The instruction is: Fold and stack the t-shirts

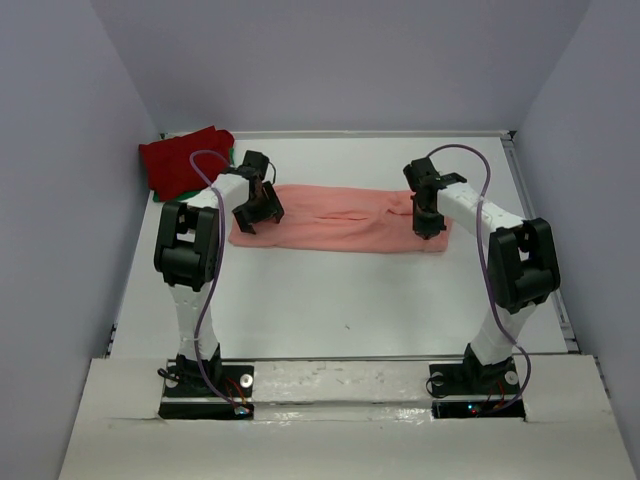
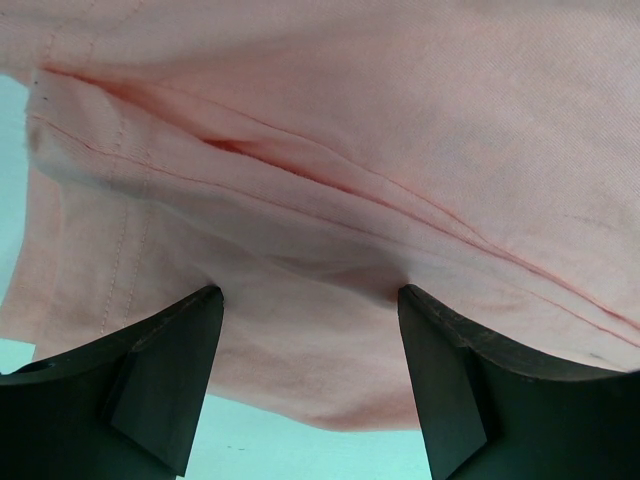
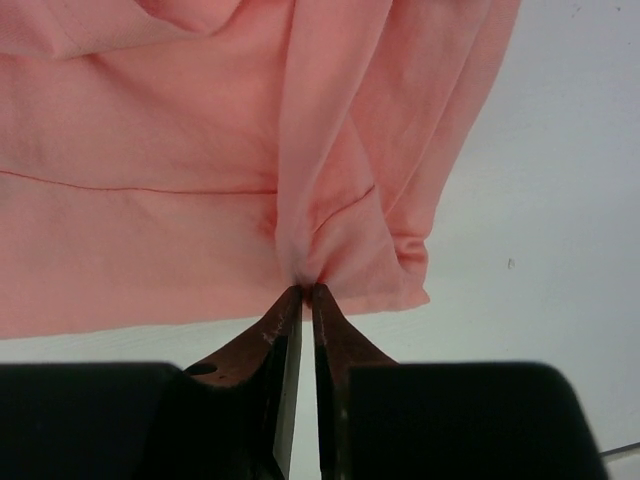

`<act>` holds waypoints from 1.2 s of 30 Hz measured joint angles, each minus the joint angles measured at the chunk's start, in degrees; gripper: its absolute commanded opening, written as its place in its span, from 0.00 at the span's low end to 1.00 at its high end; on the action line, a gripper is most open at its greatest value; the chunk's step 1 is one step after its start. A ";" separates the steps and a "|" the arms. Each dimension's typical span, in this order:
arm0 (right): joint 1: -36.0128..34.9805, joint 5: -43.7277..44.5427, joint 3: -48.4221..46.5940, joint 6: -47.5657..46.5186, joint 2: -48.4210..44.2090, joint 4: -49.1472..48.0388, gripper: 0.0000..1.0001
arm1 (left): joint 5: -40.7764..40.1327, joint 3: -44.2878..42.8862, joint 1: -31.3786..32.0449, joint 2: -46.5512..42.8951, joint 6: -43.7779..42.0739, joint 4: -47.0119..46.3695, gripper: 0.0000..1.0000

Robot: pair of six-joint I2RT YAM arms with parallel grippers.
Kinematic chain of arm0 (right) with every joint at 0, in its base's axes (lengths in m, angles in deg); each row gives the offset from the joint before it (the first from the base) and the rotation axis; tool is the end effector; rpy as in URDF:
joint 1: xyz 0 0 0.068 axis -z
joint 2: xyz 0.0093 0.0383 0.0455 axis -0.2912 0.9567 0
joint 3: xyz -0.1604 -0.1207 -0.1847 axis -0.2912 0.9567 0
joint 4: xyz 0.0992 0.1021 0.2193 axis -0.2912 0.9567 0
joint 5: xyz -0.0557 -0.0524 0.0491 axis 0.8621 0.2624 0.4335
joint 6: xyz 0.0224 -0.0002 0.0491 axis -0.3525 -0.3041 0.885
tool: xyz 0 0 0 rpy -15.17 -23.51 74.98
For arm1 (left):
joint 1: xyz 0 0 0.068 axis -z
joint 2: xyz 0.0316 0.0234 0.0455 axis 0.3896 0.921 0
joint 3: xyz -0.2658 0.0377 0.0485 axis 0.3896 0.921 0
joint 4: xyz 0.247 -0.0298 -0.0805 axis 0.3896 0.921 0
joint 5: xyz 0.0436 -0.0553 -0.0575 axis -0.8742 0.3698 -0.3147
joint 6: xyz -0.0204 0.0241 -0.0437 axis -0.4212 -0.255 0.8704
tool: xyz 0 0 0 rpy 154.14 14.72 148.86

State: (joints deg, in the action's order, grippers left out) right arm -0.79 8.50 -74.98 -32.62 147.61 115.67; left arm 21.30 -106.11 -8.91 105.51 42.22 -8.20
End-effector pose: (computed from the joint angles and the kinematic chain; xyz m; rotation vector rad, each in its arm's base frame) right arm 0.3455 0.0980 0.2143 0.1202 2.7303 -0.3068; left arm 0.4136 -0.1019 0.1751 -0.4679 2.6438 -0.2138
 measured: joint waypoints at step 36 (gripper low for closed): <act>0.00 0.15 -8.00 -1.81 3.56 2.32 0.45 | 1.66 0.37 -0.87 -0.13 0.96 -0.39 0.82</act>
State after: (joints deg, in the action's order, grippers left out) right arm -0.79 8.66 -82.98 -34.44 151.18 117.99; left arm 22.96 -105.74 -9.78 105.37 43.18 -8.60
